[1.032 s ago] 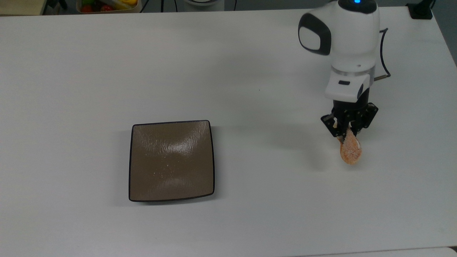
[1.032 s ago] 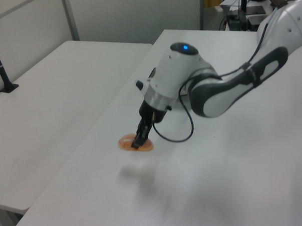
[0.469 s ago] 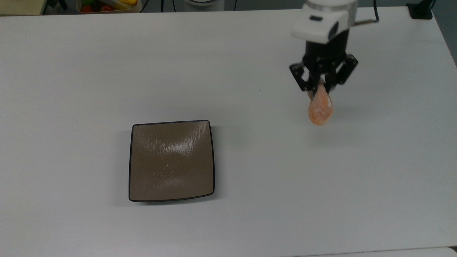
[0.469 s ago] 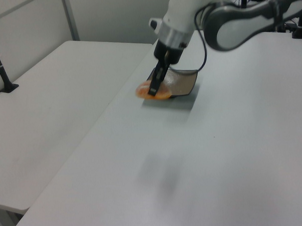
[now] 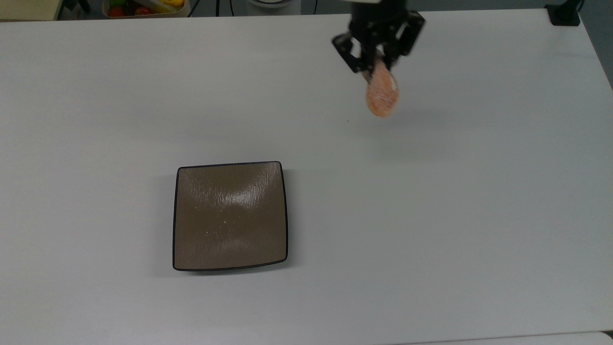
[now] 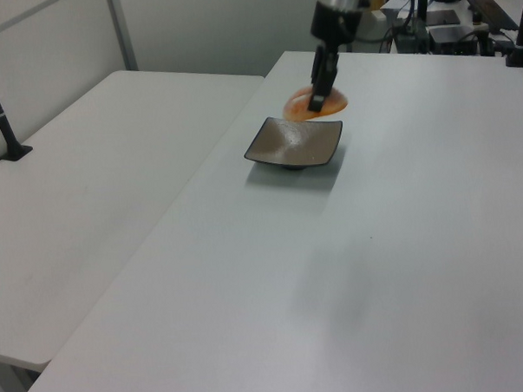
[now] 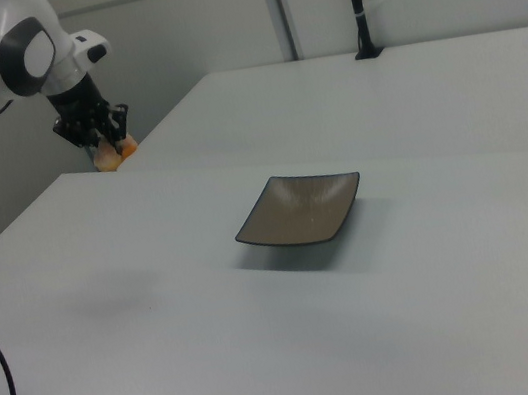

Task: Bread is placed on a ceramic plate
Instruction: 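Carry the bread roll over to the dark square plate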

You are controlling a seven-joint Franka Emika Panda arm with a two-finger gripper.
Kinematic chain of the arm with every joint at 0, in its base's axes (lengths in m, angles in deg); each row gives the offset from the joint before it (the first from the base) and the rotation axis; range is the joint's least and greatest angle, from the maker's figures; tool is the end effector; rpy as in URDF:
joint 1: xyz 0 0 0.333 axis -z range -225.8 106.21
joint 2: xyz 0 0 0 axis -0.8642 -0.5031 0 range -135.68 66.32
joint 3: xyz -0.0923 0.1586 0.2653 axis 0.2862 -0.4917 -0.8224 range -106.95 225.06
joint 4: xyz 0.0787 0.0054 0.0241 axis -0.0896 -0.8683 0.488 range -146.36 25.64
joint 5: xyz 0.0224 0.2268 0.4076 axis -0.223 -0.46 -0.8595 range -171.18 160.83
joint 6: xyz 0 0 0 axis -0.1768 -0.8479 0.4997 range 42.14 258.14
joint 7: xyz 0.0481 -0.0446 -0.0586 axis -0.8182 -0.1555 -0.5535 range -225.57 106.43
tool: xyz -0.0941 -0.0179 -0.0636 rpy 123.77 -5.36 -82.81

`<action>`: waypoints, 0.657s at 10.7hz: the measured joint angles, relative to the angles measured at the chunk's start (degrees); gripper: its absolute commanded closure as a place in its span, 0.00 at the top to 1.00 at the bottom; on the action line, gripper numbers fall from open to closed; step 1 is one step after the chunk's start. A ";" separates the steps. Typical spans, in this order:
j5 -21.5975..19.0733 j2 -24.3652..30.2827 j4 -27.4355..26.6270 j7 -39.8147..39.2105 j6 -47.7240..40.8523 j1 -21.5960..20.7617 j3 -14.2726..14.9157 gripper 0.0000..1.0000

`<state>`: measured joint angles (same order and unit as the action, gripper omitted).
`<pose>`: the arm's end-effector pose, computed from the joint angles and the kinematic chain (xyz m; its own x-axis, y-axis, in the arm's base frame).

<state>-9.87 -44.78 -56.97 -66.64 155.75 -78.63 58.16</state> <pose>0.6761 0.2478 0.5781 0.8688 0.4077 0.2809 0.4374 -0.8979 -0.0497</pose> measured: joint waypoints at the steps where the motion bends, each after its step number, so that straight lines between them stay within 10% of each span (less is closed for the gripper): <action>1: -0.12 1.34 -0.44 -4.09 -2.03 1.69 -0.08 0.14; 7: -0.29 2.14 -1.97 -20.53 -3.76 14.35 -1.10 0.15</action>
<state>-10.15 -42.63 -58.94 -87.17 151.99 -64.28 57.05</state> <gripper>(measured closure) 0.789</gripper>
